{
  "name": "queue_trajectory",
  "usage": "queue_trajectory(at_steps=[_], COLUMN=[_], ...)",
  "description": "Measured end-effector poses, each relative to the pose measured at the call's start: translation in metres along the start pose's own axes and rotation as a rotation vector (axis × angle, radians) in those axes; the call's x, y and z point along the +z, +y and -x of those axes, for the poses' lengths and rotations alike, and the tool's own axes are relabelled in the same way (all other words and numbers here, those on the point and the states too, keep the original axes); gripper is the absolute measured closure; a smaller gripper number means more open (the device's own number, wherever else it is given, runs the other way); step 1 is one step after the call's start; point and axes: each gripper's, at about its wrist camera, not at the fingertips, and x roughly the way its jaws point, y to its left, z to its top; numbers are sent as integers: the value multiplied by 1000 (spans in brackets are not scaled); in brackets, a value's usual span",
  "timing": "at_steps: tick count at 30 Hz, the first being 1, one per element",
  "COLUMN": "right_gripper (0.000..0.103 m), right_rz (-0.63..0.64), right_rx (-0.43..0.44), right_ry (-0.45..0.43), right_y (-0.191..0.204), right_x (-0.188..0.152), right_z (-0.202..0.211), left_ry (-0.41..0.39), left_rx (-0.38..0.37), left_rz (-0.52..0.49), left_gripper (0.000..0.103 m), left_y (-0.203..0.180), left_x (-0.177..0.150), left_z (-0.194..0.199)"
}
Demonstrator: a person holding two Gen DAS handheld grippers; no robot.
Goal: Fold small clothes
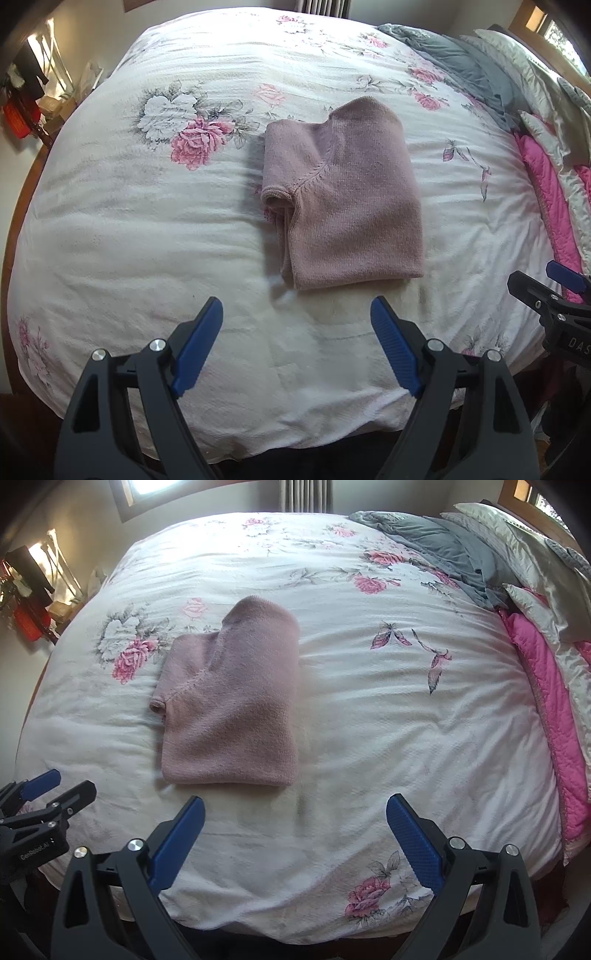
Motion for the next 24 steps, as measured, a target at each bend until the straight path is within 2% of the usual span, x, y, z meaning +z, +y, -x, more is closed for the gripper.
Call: queue_trajectory(at_steps=[24], right_gripper=[4], right_rz=[0], right_rx=[-26], right_ry=[27], right_y=[-8], right_x=[4], right_z=[-12], left_ry=[16], left_rx=[1], left_rz=[-4], left_gripper=[22], left_y=[-2], left_x=[0], left_z=[-5])
